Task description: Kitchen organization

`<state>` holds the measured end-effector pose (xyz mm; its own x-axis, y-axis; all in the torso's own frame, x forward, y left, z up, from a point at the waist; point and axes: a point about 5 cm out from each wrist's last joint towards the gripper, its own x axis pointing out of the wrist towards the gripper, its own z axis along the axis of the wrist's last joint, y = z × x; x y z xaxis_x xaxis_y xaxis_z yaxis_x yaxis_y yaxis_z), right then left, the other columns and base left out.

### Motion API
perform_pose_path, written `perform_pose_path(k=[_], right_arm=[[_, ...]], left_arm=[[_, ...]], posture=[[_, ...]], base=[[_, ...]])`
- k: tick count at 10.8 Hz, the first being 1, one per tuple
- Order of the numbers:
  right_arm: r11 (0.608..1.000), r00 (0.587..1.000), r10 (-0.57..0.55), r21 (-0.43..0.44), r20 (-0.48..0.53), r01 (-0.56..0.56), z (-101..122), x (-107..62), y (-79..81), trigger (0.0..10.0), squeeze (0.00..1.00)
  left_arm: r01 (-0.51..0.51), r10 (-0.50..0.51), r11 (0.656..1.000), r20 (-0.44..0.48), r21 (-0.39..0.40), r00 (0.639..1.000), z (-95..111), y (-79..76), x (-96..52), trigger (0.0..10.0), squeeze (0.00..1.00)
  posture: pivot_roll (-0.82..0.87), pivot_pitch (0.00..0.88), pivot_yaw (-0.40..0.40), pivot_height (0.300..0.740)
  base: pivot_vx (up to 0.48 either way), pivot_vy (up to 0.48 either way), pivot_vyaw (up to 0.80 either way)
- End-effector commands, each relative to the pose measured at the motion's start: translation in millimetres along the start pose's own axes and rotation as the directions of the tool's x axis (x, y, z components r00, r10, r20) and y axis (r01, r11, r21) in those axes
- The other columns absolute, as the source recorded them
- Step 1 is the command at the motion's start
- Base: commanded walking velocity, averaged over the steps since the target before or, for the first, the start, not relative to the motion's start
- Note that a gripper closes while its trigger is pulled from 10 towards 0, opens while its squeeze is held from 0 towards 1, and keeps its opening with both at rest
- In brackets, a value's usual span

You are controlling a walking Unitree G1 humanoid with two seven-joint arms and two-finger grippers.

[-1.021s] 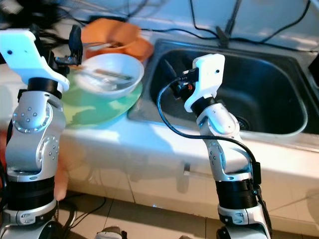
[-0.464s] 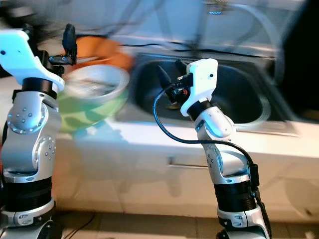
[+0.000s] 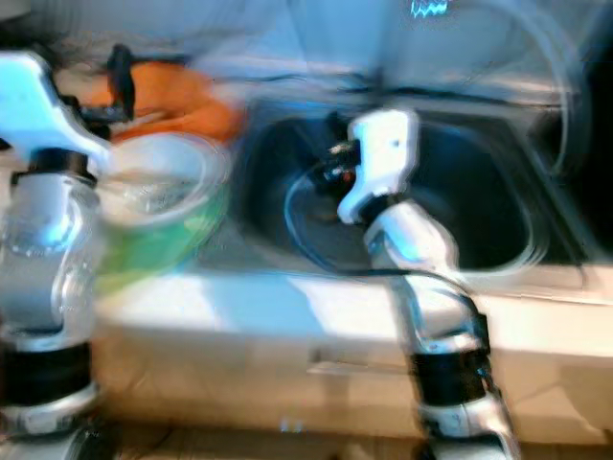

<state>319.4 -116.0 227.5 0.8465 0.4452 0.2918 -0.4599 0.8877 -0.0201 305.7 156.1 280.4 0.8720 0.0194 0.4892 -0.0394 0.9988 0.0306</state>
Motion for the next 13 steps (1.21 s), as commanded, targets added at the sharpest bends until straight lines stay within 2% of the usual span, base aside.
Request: perform_pose_path(k=[1, 3, 4, 6, 8, 10, 11, 12, 13], right_arm=[[0.999, 0.999, 0.038, 0.012, 0.022, -0.038, 5, 4.3, 9.5, 10.0, 0.00], [0.999, 0.999, 0.042, 0.011, 0.017, -0.042, 4, 4.1, 9.2, 10.0, 0.00], [0.998, 0.998, 0.057, 0.025, 0.012, -0.057, 2, 3.6, 10.8, 10.0, 0.00], [0.996, 0.997, 0.082, 0.033, 0.007, -0.082, 0, 2.1, 14.0, 10.0, 0.00], [0.995, 0.995, 0.101, 0.001, -0.008, -0.101, -2, 1.9, 18.0, 10.0, 0.00], [0.995, 0.996, 0.091, 0.031, -0.016, -0.091, -2, 2.3, 18.0, 10.0, 0.00], [0.987, 0.992, 0.124, 0.102, -0.023, -0.121, -4, 0.9, 19.1, 10.0, 0.00], [0.982, 0.990, 0.140, 0.129, -0.023, -0.136, -4, 0.2, 19.9, 10.0, 0.00], [0.979, 0.983, 0.181, 0.095, -0.014, -0.179, -2, -0.8, 19.6, 10.0, 0.00]], left_arm=[[-0.038, 0.038, 0.999, 0.015, 0.034, 0.999, 5, 13.8, -0.5, 10.0, 0.00], [-0.027, 0.027, 0.999, 0.035, 0.018, 0.999, 7, 12.8, 1.1, 10.0, 0.00], [-0.027, 0.027, 1.000, 0.039, -0.003, 0.999, 8, 10.8, 0.4, 10.0, 0.00], [-0.035, 0.035, 0.999, 0.032, 0.005, 0.999, 7, 11.4, -0.2, 10.0, 0.00], [-0.082, 0.082, 0.995, 0.009, 0.051, 0.997, 2, 17.0, -3.2, 10.0, 0.00], [-0.159, 0.159, 0.977, 0.011, 0.142, 0.987, 3, 30.9, -9.8, 10.0, 0.00], [-0.188, 0.189, 0.967, 0.009, 0.170, 0.982, 4, 39.8, -12.9, 10.0, 0.00], [-0.197, 0.200, 0.964, 0.005, 0.177, 0.980, 4, 42.5, -14.1, 10.0, 0.00], [-0.203, 0.212, 0.961, -0.026, 0.190, 0.977, -2, 49.4, -21.9, 10.0, 0.00]], posture=[[0.12, 0.092, -0.024, 0.740], [0.12, 0.091, -0.026, 0.740], [0.12, 0.091, -0.026, 0.740], [0.12, 0.089, -0.027, 0.740], [0.12, 0.089, -0.028, 0.740], [0.12, 0.089, -0.028, 0.740], [0.13, 0.091, -0.033, 0.740], [0.13, 0.091, -0.033, 0.740], [0.14, 0.089, -0.035, 0.740]], base=[[0.000, 0.000, 0.00], [0.266, 0.000, 0.00], [0.000, 0.000, 0.00], [0.000, 0.000, 0.00], [0.000, 0.000, 0.00], [0.000, 0.000, 0.00], [0.000, 0.000, 0.00], [0.000, 0.000, 0.00], [0.000, 0.000, 0.00]])
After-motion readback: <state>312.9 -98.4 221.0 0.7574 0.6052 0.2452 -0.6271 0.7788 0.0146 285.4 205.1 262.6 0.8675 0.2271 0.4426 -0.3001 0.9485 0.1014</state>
